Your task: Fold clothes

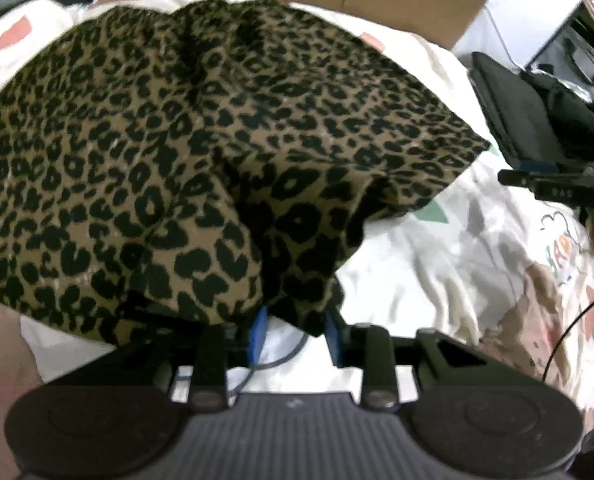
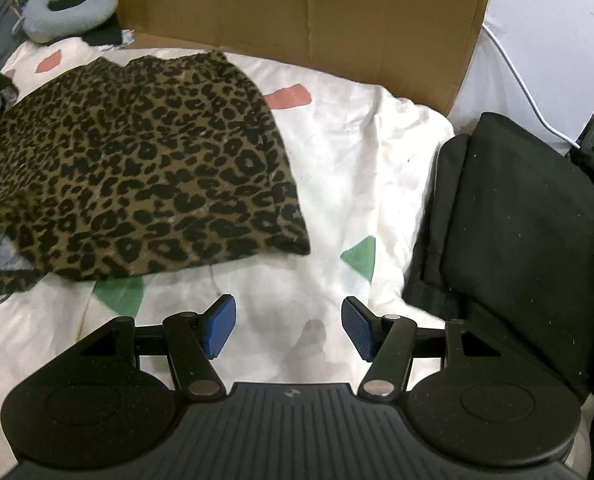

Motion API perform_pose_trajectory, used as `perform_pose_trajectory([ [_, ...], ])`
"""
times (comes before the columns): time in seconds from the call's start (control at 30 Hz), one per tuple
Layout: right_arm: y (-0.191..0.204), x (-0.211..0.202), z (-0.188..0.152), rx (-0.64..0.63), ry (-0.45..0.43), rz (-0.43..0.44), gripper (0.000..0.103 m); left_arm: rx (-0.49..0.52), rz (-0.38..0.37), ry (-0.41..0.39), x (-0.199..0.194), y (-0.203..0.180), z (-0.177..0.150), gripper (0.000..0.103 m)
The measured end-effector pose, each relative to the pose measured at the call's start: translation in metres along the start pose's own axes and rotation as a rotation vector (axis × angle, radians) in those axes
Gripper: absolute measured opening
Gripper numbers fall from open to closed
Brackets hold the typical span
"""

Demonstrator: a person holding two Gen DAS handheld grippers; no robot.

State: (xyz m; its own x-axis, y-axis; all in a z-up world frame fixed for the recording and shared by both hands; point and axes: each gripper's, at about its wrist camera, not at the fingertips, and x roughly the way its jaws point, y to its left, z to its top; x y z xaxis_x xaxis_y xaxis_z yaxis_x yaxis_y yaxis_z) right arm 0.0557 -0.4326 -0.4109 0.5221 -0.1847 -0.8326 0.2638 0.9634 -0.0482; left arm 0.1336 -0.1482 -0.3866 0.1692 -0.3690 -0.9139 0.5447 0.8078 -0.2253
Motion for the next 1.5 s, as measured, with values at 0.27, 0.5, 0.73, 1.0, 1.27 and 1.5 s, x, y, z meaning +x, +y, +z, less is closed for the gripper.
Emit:
perform_pose_trajectory([
  [0.27,-0.003,0.028,0.011,0.055,-0.006,0.005,0.065,-0.090,-0.049,-0.057,-0.007,0.016,0.000,0.025],
  [0.5,-0.012,0.029,0.020,0.134,-0.042,0.009,0.065,-0.091,-0.044,-0.050,0.000,0.017,0.000,0.024],
  [0.73,-0.015,0.047,0.023,0.206,-0.030,0.032,0.055,-0.120,-0.073,-0.049,0.002,0.021,-0.004,0.024],
  [1.0,-0.019,0.037,0.029,0.336,-0.047,0.147,0.049,-0.141,-0.090,-0.068,0.002,0.025,-0.006,0.024],
  [1.27,-0.019,0.038,0.032,0.358,-0.041,0.154,0.056,-0.143,-0.089,-0.074,0.003,0.029,-0.006,0.024],
  [1.5,-0.026,0.049,0.026,0.413,-0.021,0.154,0.056,-0.145,-0.093,-0.061,0.008,0.029,-0.008,0.024],
])
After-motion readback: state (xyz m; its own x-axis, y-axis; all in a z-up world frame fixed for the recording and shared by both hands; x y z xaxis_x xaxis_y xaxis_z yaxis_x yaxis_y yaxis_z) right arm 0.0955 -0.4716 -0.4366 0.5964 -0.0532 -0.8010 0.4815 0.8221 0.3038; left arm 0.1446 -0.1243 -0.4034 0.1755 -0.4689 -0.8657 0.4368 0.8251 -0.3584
